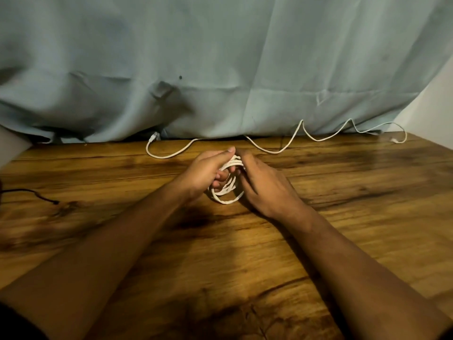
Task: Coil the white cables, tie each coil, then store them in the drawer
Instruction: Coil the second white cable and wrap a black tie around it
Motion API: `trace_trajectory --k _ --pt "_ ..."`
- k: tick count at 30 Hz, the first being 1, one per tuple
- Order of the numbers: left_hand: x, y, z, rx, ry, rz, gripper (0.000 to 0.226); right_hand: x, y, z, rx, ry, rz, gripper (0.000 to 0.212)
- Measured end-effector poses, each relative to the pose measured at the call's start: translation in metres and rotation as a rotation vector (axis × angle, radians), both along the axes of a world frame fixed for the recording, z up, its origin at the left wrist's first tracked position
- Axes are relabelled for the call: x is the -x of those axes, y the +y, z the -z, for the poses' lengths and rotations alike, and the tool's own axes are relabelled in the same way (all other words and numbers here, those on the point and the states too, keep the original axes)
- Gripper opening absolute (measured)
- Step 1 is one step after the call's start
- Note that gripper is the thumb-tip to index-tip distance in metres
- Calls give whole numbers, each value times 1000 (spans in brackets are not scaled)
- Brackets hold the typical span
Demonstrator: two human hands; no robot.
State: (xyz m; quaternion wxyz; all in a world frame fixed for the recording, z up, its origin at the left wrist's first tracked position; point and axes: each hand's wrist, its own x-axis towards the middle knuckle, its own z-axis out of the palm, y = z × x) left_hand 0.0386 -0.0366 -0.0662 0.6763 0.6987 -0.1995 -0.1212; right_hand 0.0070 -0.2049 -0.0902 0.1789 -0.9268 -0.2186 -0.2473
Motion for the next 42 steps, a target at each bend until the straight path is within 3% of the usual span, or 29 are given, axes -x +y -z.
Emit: trace_trajectory --k 6,10,15,19,24,34,40,42 --pt "2 4 -3 -120 -21 75 48 7 0 -1 8 51 -20 35" --pt "-1 6 1 -159 -155 34 47 7 1 -4 18 55 12 24" --pt "-2 14 20 -464 -849 -228 33 4 8 -1 78 25 155 21" --pt "-4 18 22 -845 -1099 -249 41 2 3 1 42 54 210 18" --pt "-7 14 21 -987 -1113 -335 37 2 4 3 -25 60 214 14" --pt "-16 28 23 -816 -1057 -242 26 8 1 -5 85 54 110 29" --pt "-16 33 22 -849 -1188 -332 51 8 3 -6 153 -97 179 22" --pt "-17 31 24 -853 -1168 -325 47 7 4 -3 155 -75 199 22"
